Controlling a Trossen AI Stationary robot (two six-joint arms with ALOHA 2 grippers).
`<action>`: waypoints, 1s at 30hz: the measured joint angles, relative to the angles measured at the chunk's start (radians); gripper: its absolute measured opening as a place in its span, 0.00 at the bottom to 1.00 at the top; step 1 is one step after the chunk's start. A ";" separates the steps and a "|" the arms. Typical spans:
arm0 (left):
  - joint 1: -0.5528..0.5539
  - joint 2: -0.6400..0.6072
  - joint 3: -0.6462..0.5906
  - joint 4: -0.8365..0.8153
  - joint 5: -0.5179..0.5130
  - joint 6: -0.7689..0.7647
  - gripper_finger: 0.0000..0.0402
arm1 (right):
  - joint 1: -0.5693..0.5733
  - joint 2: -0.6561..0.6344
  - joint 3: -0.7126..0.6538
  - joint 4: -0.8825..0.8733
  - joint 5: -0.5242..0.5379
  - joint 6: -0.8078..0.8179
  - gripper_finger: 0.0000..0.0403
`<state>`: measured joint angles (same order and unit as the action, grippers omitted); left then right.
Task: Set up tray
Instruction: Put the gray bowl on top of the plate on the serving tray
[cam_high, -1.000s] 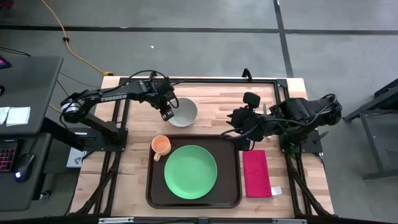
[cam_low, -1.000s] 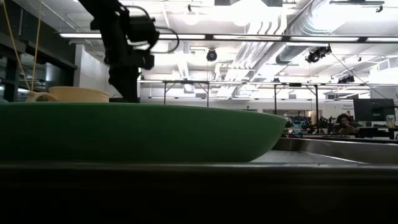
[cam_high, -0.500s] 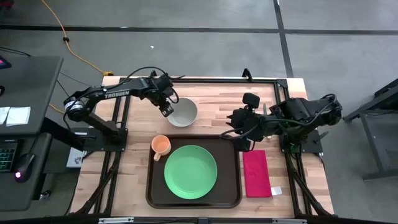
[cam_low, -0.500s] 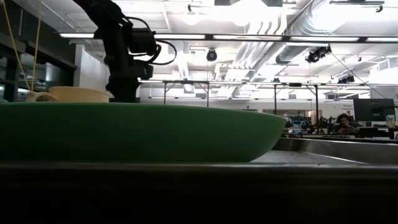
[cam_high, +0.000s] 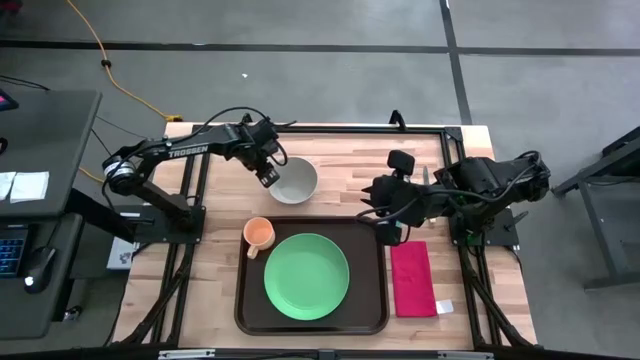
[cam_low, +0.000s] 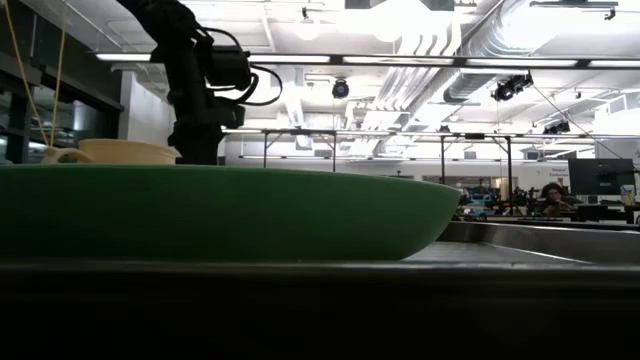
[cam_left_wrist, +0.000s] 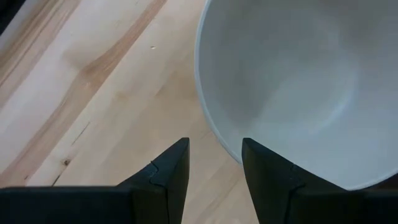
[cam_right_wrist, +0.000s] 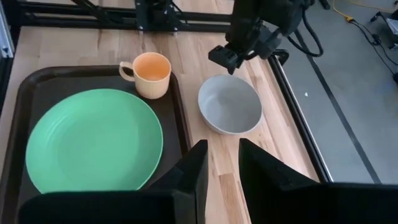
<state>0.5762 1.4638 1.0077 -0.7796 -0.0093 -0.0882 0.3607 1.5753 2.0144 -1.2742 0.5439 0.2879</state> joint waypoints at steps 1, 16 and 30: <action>0.000 0.006 0.000 0.003 0.001 -0.004 0.45 | 0.000 0.000 0.000 0.008 0.000 -0.001 0.17; 0.000 0.132 -0.001 0.050 0.034 -0.021 0.45 | 0.000 0.000 0.000 0.014 -0.001 -0.007 0.17; 0.000 0.186 -0.001 0.081 0.045 -0.015 0.35 | 0.000 0.000 0.000 0.009 -0.002 -0.008 0.17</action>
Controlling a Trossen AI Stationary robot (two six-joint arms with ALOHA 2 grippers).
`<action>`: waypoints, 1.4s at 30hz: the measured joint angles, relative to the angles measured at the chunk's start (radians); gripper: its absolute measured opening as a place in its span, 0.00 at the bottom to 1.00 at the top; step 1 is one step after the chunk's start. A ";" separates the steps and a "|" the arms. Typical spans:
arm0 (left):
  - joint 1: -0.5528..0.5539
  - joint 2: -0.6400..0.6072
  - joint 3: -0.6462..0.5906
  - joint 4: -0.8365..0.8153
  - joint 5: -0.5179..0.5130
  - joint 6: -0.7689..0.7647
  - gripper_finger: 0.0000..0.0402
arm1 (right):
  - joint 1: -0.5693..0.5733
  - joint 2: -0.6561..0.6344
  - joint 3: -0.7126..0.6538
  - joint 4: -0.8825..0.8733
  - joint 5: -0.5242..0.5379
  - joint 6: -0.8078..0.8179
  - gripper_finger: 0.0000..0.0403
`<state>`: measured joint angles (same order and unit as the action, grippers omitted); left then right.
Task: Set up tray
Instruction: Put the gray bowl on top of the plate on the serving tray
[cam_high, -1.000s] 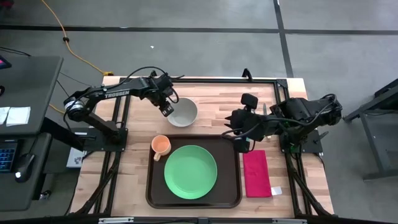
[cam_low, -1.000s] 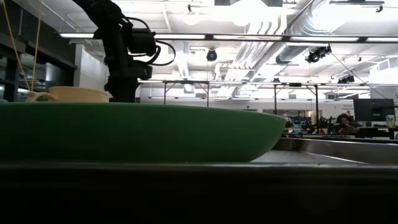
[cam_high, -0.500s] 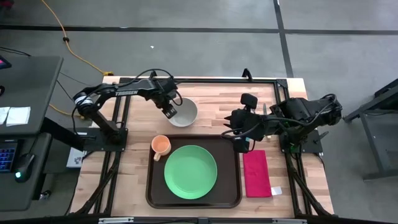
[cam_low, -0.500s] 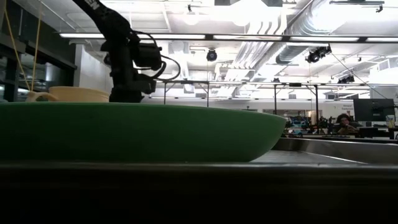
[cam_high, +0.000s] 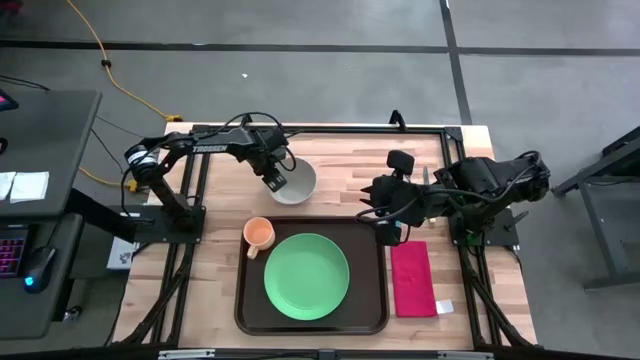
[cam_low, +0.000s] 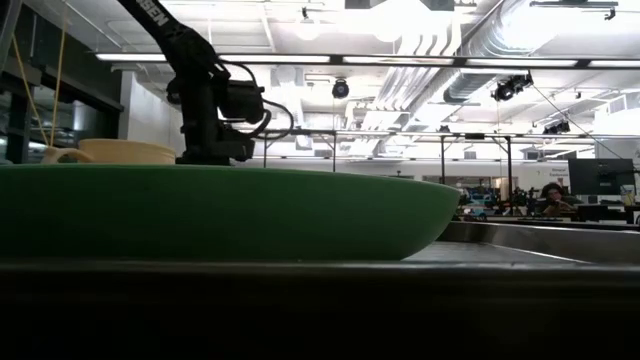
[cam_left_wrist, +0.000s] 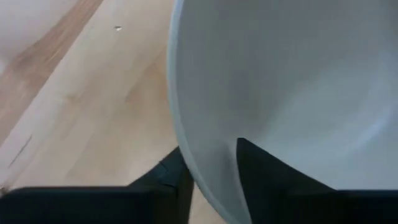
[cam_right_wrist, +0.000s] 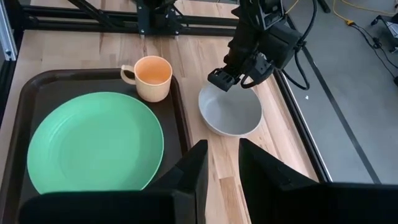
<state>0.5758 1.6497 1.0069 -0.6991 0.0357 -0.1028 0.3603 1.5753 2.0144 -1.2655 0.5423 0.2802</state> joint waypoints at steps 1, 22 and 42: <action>0.000 0.001 0.000 0.001 0.002 0.000 0.31 | 0.000 0.000 0.000 -0.004 0.000 0.000 0.17; 0.000 -0.002 0.003 0.061 0.040 0.020 0.05 | 0.039 0.028 -0.002 -0.160 0.173 0.047 0.17; 0.000 -0.001 0.001 0.069 0.033 0.045 0.06 | 0.076 -0.031 -0.001 -0.306 0.221 0.140 0.09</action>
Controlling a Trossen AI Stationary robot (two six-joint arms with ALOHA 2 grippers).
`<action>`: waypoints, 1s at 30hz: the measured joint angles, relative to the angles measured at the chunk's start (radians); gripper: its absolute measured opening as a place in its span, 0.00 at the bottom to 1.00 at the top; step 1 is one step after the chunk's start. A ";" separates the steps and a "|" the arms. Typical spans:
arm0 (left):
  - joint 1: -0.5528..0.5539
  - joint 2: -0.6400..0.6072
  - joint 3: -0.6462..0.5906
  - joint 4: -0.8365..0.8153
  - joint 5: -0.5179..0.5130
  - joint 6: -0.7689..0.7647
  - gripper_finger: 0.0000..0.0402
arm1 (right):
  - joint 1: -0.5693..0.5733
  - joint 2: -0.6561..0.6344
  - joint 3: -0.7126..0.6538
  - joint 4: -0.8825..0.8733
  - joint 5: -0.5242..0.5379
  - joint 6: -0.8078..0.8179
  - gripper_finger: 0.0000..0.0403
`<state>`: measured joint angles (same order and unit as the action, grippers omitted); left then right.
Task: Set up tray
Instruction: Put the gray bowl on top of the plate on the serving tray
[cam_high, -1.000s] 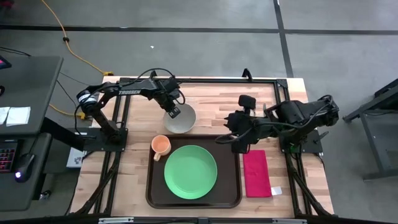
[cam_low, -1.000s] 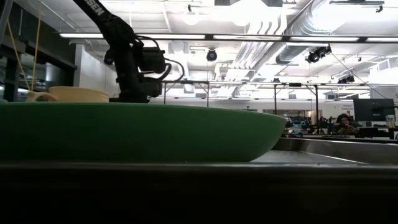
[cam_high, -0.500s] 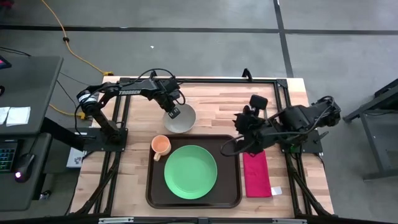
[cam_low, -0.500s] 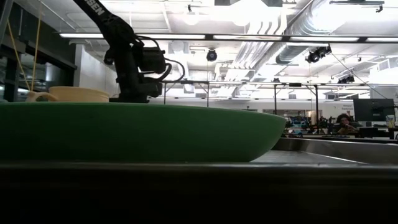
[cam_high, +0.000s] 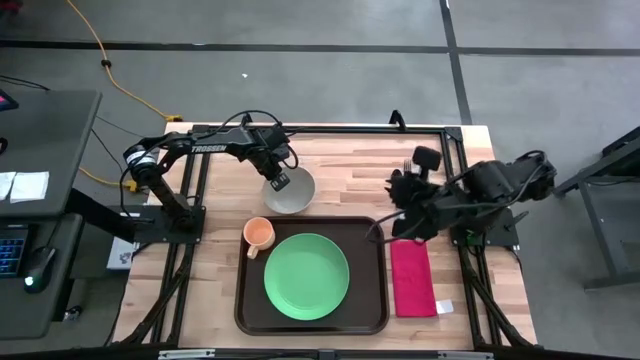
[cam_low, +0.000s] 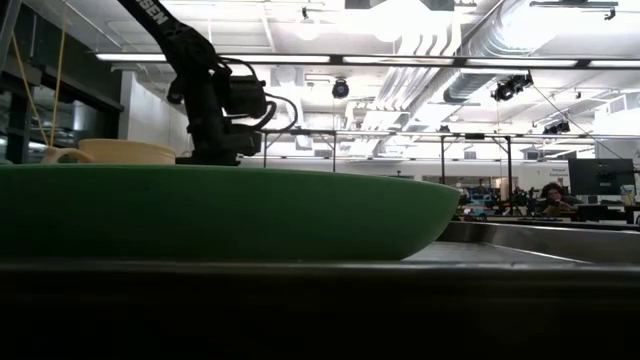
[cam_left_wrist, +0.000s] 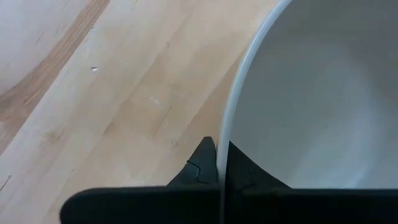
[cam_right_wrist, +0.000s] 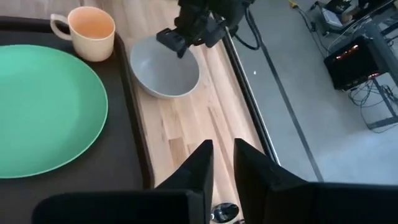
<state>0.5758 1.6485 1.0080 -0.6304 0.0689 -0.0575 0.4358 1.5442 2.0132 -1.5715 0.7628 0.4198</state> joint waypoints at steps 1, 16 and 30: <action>0.000 0.000 0.000 0.000 0.000 0.000 0.06 | 0.000 -0.012 0.000 0.000 -0.002 -0.001 0.08; 0.000 0.001 0.000 0.002 0.000 0.000 0.05 | 0.001 -0.177 0.001 0.000 -0.072 -0.001 0.06; 0.000 0.001 -0.001 0.010 0.014 0.001 0.05 | 0.002 -0.381 -0.131 0.009 -0.122 0.056 0.07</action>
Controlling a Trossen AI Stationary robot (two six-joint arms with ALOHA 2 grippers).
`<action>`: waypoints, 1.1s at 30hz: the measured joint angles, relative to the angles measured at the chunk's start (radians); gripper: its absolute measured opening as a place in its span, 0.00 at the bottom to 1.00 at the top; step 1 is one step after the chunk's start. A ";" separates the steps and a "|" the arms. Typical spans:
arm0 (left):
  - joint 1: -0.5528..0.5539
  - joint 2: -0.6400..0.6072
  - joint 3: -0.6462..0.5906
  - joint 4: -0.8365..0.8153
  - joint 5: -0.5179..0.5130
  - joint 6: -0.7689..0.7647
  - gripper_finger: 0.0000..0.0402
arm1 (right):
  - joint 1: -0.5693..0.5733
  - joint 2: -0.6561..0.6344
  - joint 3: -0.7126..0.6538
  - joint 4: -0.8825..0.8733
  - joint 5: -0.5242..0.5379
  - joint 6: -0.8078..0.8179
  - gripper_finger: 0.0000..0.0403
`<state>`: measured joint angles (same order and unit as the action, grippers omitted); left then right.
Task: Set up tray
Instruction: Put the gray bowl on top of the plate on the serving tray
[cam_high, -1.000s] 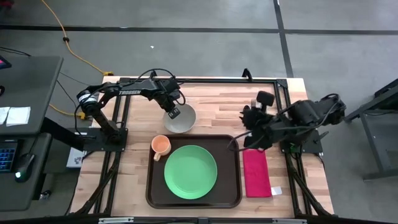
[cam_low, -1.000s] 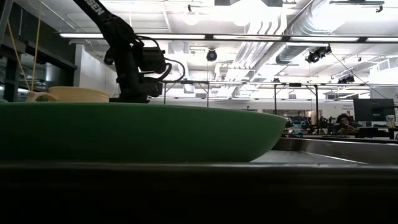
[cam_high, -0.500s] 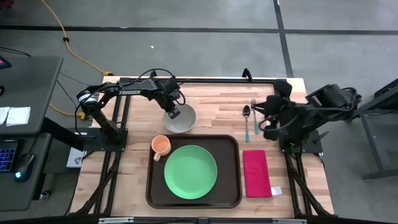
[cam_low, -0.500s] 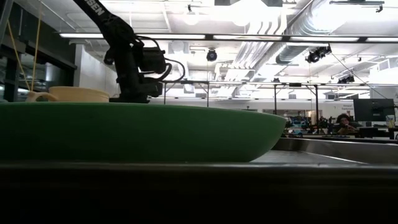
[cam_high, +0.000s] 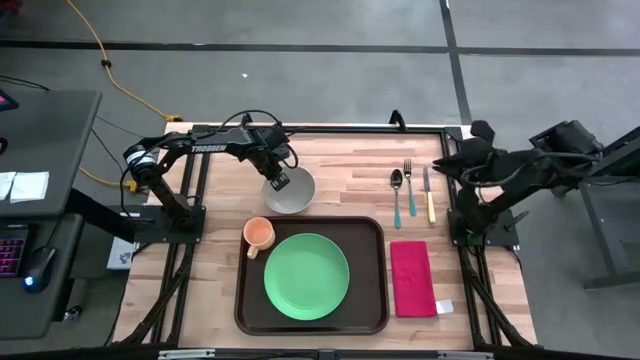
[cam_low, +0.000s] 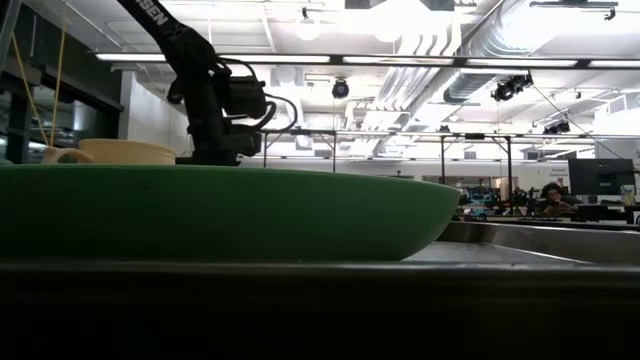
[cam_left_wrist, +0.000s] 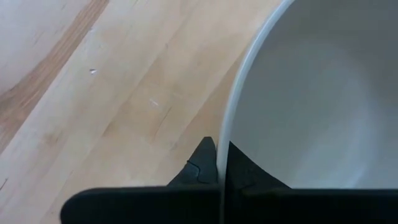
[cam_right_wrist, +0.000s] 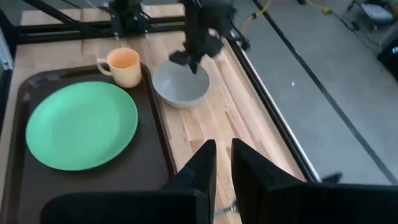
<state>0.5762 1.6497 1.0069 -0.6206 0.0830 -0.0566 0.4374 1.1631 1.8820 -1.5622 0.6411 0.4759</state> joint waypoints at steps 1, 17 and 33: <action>0.000 0.000 0.000 0.000 0.000 0.000 0.05 | 0.000 -0.031 -0.046 0.015 0.000 0.016 0.07; 0.000 0.000 0.000 -0.001 0.001 0.000 0.05 | 0.000 -0.459 -0.680 0.507 -0.054 -0.012 0.07; 0.007 0.000 0.000 0.001 0.004 0.000 0.05 | 0.000 -0.712 -1.104 0.861 -0.141 -0.006 0.07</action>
<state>0.5832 1.6497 1.0069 -0.6193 0.0872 -0.0570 0.4374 0.4507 0.7775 -0.7012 0.4998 0.4696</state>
